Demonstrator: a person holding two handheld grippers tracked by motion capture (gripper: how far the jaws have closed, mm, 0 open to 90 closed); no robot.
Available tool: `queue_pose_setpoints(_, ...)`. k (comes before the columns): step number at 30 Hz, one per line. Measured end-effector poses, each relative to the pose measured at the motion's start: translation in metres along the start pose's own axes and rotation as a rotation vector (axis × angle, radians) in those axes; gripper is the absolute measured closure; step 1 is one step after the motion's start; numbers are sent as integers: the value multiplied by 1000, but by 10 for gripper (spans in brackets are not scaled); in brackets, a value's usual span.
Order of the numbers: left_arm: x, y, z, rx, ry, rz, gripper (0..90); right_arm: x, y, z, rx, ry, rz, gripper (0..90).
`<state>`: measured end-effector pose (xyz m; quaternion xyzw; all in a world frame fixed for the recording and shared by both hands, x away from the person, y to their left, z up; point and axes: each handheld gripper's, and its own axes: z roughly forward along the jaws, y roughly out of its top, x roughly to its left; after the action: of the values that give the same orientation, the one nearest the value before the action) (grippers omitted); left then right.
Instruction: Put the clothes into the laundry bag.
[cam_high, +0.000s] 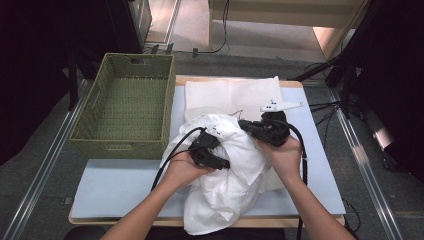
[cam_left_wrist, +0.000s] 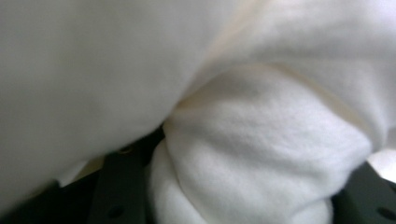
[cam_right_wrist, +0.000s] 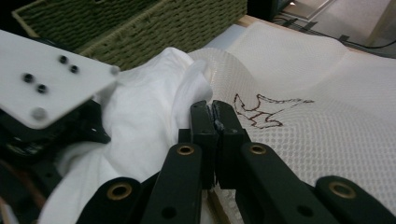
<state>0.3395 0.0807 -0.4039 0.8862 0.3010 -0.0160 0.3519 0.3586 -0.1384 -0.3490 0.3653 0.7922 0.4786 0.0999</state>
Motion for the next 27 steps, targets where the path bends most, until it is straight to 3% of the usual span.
queue_pose_setpoints(5, -4, -1, -12, -23, -14, 10, 356, -7, -2, 1, 5, -11, 15, 900)
queue_pose_setpoints(8, -4, 1, -22, -13, -42, -31, 310, -9, -3, 1, 8, -12, 19, 900)
queue_pose_setpoints(10, -3, 3, -30, -3, -79, -74, 287, -11, -3, 1, 11, -13, 25, 900)
queue_pose_setpoints(12, -3, 4, -39, -20, -118, -90, 274, -12, -3, 2, 10, -8, 27, 900)
queue_pose_setpoints(14, -4, 4, -48, -27, -136, -80, 258, -13, -3, 2, 11, -9, 27, 900)
queue_pose_setpoints(18, -9, 3, -65, -22, -122, -49, 252, -14, -4, 2, 15, -6, 30, 900)
queue_pose_setpoints(25, -14, -2, -98, -27, -114, -35, 253, -15, -4, 2, 15, -7, 33, 900)
queue_pose_setpoints(27, -14, -4, -107, -26, -131, -37, 245, -15, -4, 2, 19, -7, 35, 900)
